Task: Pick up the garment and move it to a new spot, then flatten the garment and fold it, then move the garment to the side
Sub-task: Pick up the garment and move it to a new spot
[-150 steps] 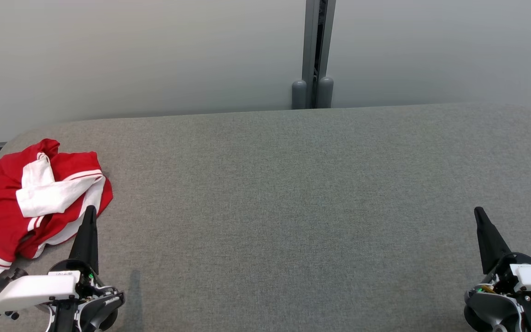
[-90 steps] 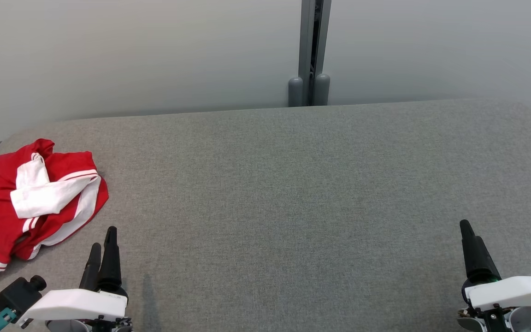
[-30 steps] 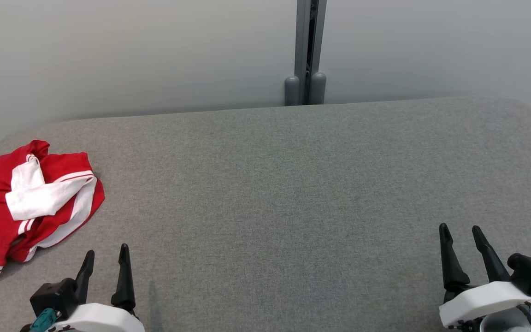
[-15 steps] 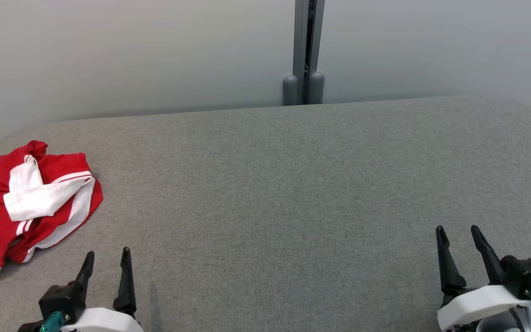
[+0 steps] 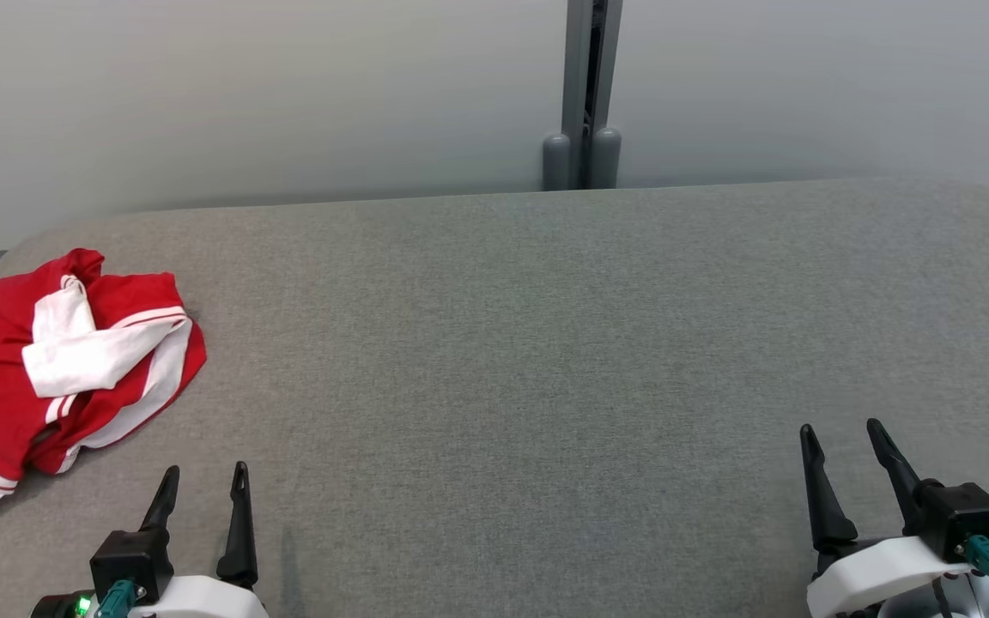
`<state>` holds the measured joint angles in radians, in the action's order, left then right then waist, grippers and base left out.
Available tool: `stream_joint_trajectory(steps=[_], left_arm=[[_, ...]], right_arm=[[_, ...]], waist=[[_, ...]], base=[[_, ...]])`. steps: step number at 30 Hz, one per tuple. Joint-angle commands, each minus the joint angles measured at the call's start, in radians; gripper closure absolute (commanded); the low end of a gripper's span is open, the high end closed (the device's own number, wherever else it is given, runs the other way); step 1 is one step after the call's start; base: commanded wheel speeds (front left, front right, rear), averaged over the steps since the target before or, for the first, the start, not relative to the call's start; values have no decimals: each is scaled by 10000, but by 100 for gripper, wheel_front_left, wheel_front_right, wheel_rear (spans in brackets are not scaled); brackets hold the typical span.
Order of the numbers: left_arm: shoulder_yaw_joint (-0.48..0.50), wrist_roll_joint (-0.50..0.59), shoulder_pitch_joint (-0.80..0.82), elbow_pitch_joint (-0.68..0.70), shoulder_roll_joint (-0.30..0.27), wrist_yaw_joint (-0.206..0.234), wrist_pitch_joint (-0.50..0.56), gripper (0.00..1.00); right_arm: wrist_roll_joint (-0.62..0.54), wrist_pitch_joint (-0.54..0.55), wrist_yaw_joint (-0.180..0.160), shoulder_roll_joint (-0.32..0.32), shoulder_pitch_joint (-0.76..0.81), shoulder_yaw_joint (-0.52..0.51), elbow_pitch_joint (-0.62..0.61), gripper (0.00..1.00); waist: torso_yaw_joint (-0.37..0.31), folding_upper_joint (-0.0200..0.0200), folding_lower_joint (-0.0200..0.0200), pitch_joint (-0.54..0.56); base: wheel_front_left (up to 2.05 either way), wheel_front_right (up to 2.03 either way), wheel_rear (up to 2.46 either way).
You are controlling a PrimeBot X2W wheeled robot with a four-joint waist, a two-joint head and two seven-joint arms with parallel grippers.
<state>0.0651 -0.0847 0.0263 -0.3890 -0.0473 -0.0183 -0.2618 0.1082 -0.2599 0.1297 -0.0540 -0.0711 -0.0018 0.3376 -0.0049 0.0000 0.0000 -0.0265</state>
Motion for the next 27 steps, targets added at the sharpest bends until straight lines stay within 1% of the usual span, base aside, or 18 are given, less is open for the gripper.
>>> stream_joint_trajectory(steps=[1, 5, 6, 7, 14, 19, 23, 27], left_arm=[[9, 57, 147, 33, -58, 82, -49, 0], [26, 2, 214, -35, -58, 109, -45, 0], [26, 2, 214, -35, -58, 109, -45, 0], [86, -20, 191, -33, -54, 143, -36, 0], [263, -59, 58, -17, -55, 256, -34, 0], [527, -33, -198, -61, -44, 245, -28, 0], [818, -65, -294, -48, -52, 294, -28, 0], [915, -33, -361, -97, -52, 234, -28, 0]], right_arm=[[-36, -77, 18, -44, 26, 49, -38, 0], [-25, -69, 18, -45, -71, 156, -66, 0], [-25, -69, 18, -45, -71, 156, -66, 0], [-48, -68, 18, -45, -100, 293, -43, 0], [36, -68, 10, -89, -168, 618, 26, 0], [81, -68, 10, -88, -158, 907, 136, 0], [132, -68, 9, -85, -135, 1151, 149, 0], [164, -68, 9, -91, -108, 1272, 213, 0]], waist=[[296, 0, 0, -118], [943, 0, 0, -207], [943, 0, 0, -207], [1098, 0, 0, -210], [2486, 0, 0, -202], [3315, 0, 0, -78], [3838, 0, 0, -4], [4186, 0, 0, 22]], base=[[0, 0, 0], [0, 0, 0], [0, 0, 0], [0, 0, 0], [0, 0, 0], [0, 0, 0], [0, 0, 0], [0, 0, 0]])
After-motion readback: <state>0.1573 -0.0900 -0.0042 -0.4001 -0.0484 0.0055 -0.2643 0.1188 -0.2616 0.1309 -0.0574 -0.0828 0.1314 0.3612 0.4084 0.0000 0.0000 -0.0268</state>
